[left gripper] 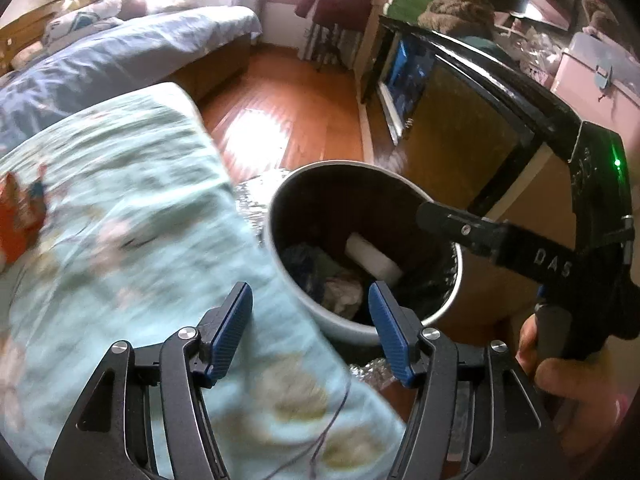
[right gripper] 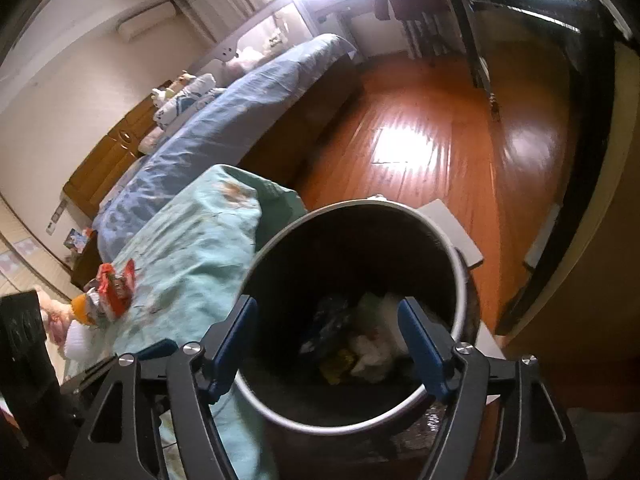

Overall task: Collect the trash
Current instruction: 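Move both open tools back over the trash on the bed, then grasp the white mesh foam sleeve with the left tool while the right tool grasps the red snack packet, then carry the mesh sleeve and red packet over the black trash bin, then open the left tool to drop the mesh sleeve while the right tool drops the red packet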

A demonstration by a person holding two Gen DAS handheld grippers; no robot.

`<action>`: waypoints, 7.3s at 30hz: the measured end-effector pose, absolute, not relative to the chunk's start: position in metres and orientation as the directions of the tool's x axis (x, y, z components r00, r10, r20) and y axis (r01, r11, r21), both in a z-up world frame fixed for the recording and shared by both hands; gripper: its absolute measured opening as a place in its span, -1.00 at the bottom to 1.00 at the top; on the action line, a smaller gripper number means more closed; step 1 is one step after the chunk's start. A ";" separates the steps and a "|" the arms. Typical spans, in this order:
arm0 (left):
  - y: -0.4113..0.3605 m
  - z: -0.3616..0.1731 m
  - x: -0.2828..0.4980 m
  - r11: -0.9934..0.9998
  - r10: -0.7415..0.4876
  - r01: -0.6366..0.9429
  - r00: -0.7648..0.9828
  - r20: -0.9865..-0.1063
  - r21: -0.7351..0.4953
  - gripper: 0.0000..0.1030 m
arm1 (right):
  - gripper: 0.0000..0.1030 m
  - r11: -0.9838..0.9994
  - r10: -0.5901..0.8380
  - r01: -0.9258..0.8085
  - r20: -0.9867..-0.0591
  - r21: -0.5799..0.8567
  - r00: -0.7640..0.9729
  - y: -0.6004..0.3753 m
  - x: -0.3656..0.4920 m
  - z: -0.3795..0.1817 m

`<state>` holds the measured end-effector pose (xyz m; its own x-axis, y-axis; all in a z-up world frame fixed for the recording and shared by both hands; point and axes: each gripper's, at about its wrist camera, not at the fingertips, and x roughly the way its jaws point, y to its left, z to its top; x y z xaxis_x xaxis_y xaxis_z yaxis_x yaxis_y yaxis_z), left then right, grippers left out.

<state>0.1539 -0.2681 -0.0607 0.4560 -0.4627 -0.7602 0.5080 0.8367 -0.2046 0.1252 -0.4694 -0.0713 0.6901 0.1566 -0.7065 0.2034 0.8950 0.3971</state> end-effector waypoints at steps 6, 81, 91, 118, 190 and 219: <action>-0.220 -0.060 0.138 0.871 -0.441 0.436 0.497 -0.747 -0.225 0.20 | 0.57 0.901 0.207 0.135 -0.680 0.413 0.703 -0.432 0.119 -0.060; 0.089 -0.078 0.202 0.958 -0.055 -0.170 0.681 -0.730 -0.231 -0.40 | -0.40 0.907 0.405 -0.143 -0.723 0.397 0.560 -0.199 0.273 -0.094; 0.060 -0.069 0.174 0.961 -0.135 -0.083 0.695 -0.706 -0.265 -0.56 | -0.71 0.899 0.427 -0.185 -0.699 0.397 0.573 -0.205 0.243 -0.085; -0.086 -0.059 0.137 0.933 -0.359 0.230 0.599 -0.716 -0.276 -0.56 | -0.71 0.911 0.340 -0.041 -0.692 0.410 0.636 -0.309 0.144 -0.073; -0.285 -0.051 0.151 0.811 -0.490 0.544 0.430 -0.759 -0.215 -0.55 | -0.70 0.885 0.137 0.231 -0.699 0.405 0.702 -0.468 0.103 -0.070; -0.298 -0.058 0.171 0.821 -0.478 0.526 0.422 -0.771 -0.221 0.18 | -0.04 0.863 0.142 0.265 -0.709 0.431 0.690 -0.484 0.123 -0.074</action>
